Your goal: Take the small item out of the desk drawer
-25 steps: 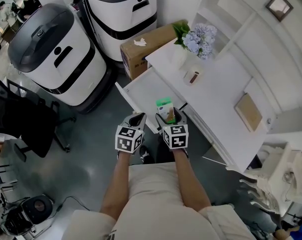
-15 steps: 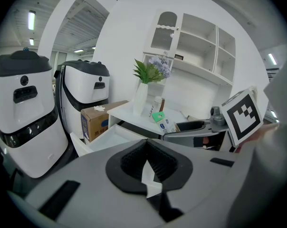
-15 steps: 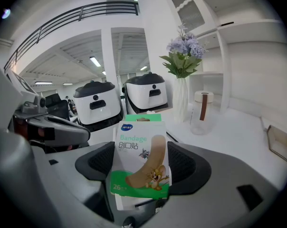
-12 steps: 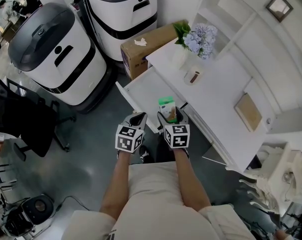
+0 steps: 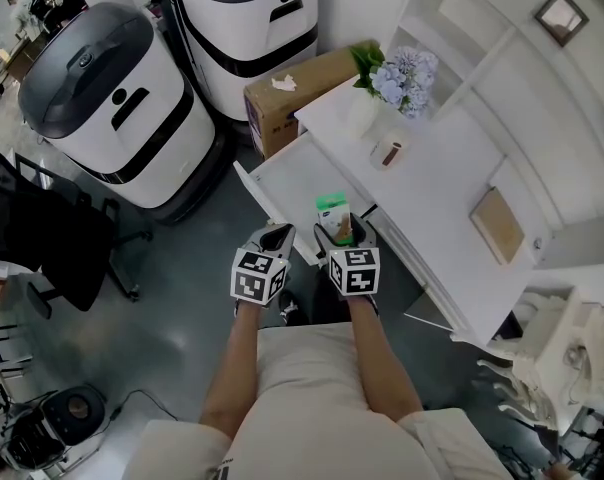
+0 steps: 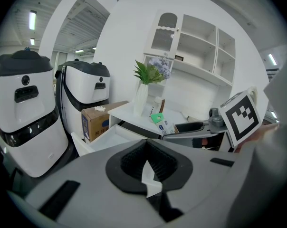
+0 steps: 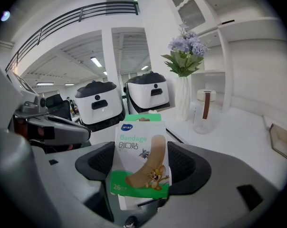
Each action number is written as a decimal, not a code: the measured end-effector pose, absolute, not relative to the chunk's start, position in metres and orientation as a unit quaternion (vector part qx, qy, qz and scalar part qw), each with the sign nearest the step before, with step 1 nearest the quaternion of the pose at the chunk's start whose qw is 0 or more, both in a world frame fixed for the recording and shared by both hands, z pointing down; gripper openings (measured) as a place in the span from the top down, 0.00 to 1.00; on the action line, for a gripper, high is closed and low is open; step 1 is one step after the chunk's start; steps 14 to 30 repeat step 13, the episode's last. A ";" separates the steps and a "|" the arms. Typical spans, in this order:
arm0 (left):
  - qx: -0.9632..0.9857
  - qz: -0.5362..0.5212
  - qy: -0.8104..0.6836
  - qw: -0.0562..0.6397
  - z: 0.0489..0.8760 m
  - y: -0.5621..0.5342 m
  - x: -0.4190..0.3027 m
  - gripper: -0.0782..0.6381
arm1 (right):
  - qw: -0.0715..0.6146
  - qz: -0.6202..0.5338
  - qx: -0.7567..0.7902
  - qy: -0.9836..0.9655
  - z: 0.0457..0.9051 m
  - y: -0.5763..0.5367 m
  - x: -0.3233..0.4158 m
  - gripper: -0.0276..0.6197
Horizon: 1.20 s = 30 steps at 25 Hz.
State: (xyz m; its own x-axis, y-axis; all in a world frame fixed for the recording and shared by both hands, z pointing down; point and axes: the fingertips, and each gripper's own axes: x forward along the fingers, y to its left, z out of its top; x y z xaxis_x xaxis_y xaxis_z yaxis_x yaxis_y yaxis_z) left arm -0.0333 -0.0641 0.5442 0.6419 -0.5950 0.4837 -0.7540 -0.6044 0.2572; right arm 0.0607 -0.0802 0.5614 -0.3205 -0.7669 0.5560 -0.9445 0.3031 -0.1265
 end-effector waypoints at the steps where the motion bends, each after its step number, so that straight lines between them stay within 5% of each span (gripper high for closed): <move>1: 0.878 0.177 -0.384 0.224 0.544 -0.064 -0.033 0.87 | 0.201 0.222 0.547 -0.782 0.562 -0.080 0.061 0.39; 30: 0.879 0.178 -0.382 0.221 0.542 -0.061 -0.028 0.87 | 0.201 0.226 0.540 -0.785 0.562 -0.077 0.062 0.39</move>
